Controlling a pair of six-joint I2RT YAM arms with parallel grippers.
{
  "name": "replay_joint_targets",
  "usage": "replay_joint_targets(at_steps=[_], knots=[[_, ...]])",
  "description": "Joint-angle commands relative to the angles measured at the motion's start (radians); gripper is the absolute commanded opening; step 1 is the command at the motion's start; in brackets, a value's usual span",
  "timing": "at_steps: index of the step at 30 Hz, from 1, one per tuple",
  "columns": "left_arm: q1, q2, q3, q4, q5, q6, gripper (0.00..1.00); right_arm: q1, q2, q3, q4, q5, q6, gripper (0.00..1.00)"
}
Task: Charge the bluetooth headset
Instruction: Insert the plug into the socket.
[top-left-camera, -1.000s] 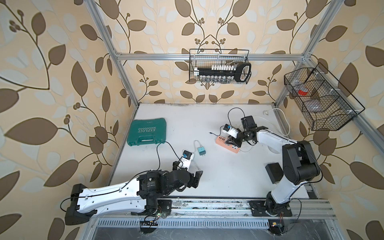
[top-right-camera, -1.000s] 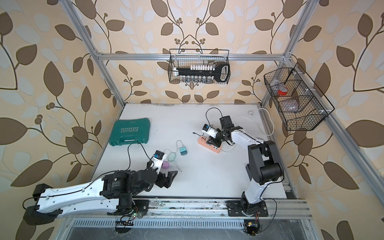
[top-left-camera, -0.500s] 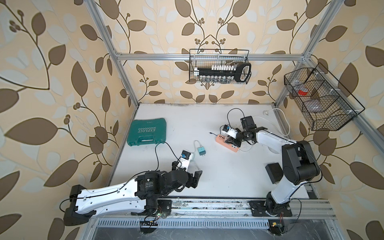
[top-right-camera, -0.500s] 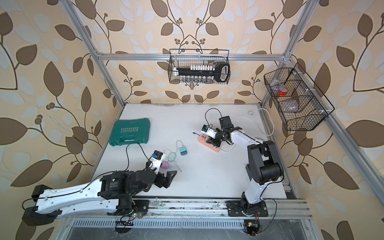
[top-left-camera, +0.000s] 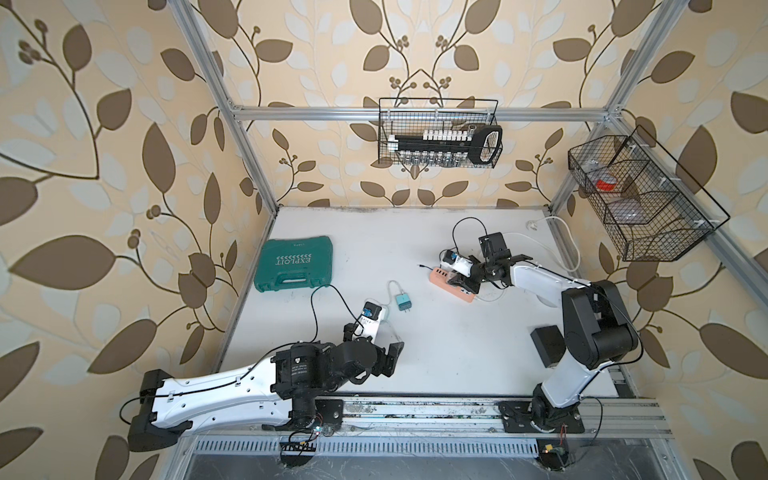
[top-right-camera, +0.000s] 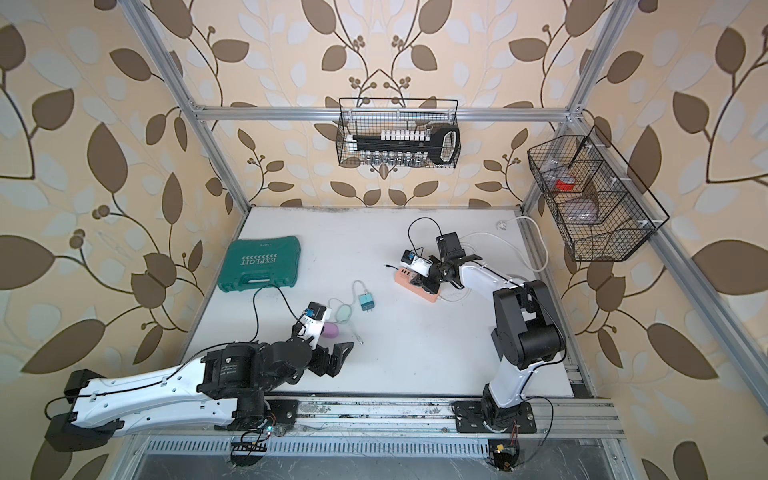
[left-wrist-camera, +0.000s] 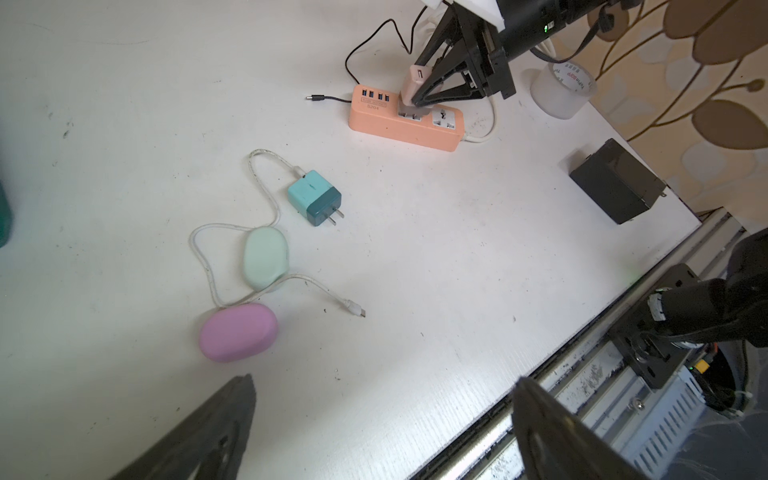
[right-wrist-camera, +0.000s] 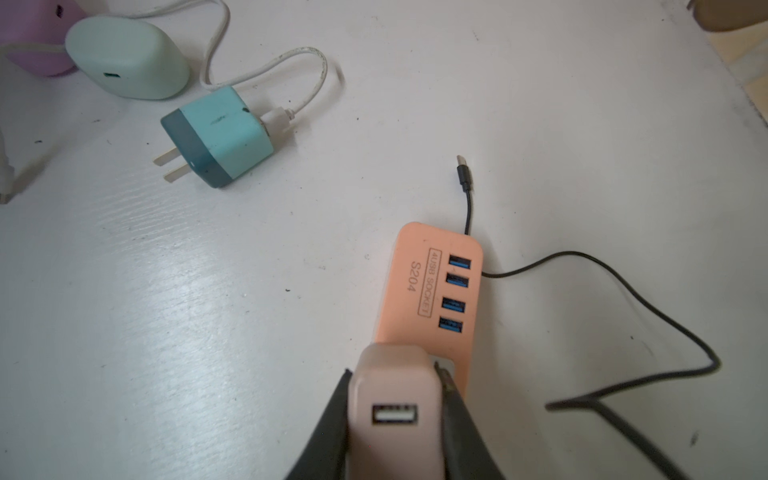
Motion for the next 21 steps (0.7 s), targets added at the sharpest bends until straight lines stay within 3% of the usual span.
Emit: replay_joint_targets(at_steps=[1,12,21], knots=[[-0.008,-0.006,-0.012,0.013,-0.023,0.008,0.98,0.011,0.035,-0.063,-0.034,0.092,0.025,0.11],[-0.008,0.002,-0.016,0.027,-0.016,0.01,0.98,0.064,0.056,-0.062,-0.059,0.265,0.124,0.1],[-0.008,0.011,-0.004,0.028,-0.012,0.016,0.98,0.049,0.044,-0.07,-0.048,0.269,0.156,0.09]])
